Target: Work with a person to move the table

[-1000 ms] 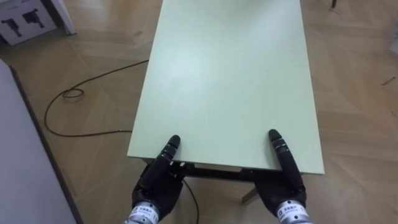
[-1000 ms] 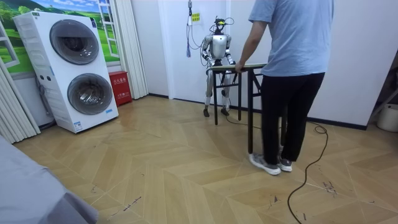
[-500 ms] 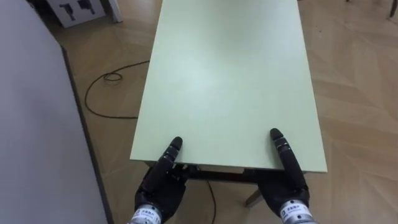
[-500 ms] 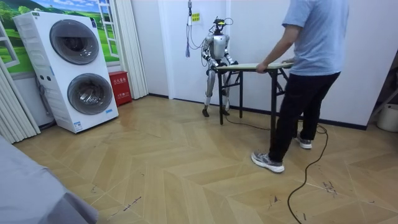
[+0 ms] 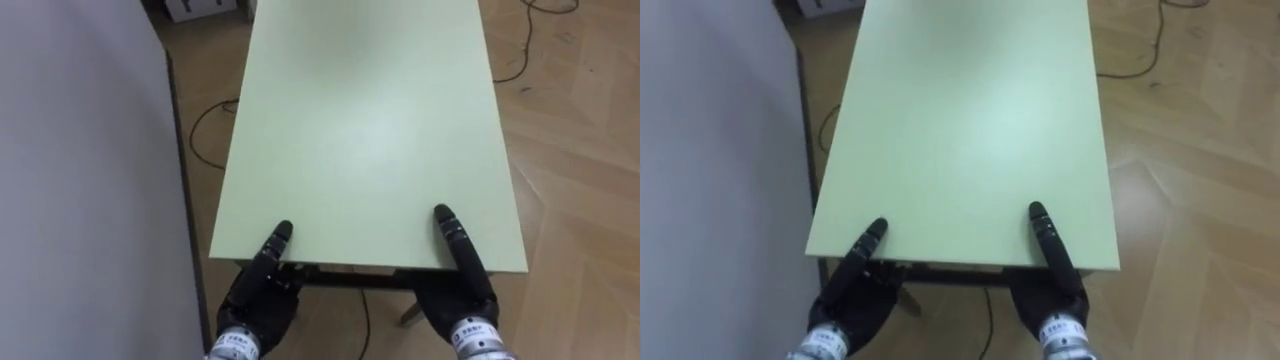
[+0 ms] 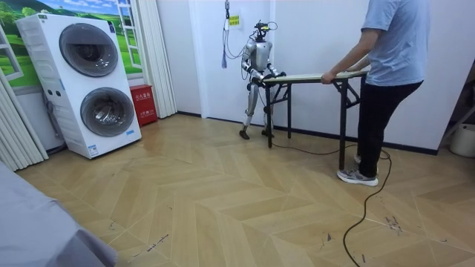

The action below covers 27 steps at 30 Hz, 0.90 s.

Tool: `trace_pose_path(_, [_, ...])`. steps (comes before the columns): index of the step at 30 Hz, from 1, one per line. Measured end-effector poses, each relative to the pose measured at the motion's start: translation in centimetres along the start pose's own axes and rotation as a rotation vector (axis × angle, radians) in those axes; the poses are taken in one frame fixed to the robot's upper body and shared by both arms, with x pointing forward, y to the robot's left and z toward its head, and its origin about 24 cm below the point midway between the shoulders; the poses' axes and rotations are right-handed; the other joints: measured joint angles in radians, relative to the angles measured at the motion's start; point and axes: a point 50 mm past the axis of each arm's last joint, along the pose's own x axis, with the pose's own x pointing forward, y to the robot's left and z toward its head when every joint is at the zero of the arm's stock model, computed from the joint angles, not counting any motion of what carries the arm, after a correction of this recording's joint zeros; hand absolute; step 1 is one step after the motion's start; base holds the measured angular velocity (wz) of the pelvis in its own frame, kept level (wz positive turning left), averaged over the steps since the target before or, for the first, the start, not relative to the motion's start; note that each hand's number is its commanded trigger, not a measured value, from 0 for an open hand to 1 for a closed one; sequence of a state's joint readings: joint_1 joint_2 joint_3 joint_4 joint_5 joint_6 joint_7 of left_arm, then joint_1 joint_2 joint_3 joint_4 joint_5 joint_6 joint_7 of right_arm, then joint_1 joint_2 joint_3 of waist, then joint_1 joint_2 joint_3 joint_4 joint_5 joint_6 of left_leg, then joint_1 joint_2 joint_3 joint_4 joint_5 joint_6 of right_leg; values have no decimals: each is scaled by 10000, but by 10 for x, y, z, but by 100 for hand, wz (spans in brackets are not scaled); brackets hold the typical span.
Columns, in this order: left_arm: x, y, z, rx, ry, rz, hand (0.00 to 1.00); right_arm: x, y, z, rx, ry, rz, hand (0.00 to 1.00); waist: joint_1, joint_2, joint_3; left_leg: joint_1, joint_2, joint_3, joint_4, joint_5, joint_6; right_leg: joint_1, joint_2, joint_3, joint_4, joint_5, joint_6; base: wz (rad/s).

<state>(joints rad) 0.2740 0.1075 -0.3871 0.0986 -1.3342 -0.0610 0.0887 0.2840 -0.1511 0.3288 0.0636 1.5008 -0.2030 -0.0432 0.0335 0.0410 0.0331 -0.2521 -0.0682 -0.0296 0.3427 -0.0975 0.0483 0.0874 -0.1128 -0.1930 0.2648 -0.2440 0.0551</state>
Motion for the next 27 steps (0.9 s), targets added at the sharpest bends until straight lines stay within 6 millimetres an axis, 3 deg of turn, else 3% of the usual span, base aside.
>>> trace_pose_path(8, [-1,2,4,57,-125,43,100,2,2,-1,3,135,-11,100,427,-241,20,-97,10,-74,-405,505,-98,205,205,-26,-462,1,-3,25])
trace_pose_path(11, [-1,2,4,66,-146,51,100,2,2,-2,-1,172,-30,100,596,-263,15,-186,-4,-414,-490,722,-165,203,378,-52,-450,17,-101,42])
trace_pose_path(14, [-1,2,6,102,-257,27,100,2,2,-3,66,197,-66,100,504,-258,9,-186,-119,-1055,-792,1131,-295,191,679,-43,-454,-21,-504,62])
trace_pose_path(17, [1,-3,6,82,-264,-126,100,3,3,-2,84,116,-24,100,432,-216,-20,-149,-150,-1155,-1687,1940,-421,173,817,-162,-742,-15,-571,60])
trace_pose_path(18, [3,-5,7,128,-274,-192,100,4,5,-1,119,63,23,100,409,-219,-23,-119,-149,-1146,-2181,2333,-647,150,840,-414,-959,-29,-620,39])
trace_pose_path(19, [4,-6,8,102,-341,-202,100,6,7,-1,103,98,91,100,390,-290,7,-225,-132,-730,-1968,2201,-649,129,577,-967,-1141,-125,-721,23])
trace_pose_path(20, [4,-4,7,38,-353,-137,100,7,7,-1,79,156,61,100,365,-259,3,-409,8,-252,-1224,1664,-499,129,519,-1098,-1137,-127,-689,0])
trace_pose_path(21, [1,-1,6,-39,-337,-31,100,7,6,-3,40,247,-68,100,346,-258,-9,-436,339,995,342,408,-263,197,419,-1491,-1087,-116,-672,8])
trace_pose_path(22, [1,-1,5,-65,-334,-61,100,7,6,-3,52,247,-87,100,260,-225,-24,-379,803,1740,1444,-568,-215,219,473,-1864,-1008,-122,-650,22])
trace_pose_path(24, [3,-4,5,-93,-358,-157,100,7,7,-3,124,201,-58,100,67,-84,-35,-335,1234,1936,1974,-1274,-288,65,657,-1975,-601,-248,-606,38])
trace_pose_path(26, [4,-5,7,-72,-377,-138,100,8,7,-3,173,178,-104,100,-115,-67,-33,-148,1058,1712,1419,-1246,-26,-321,663,-1664,21,-351,-462,28])
trace_pose_path(27, [4,-5,7,-48,-367,-59,100,6,6,-4,165,165,-179,100,-223,-55,-33,35,908,1475,1078,-1175,68,-529,603,-1289,246,-401,-395,22])
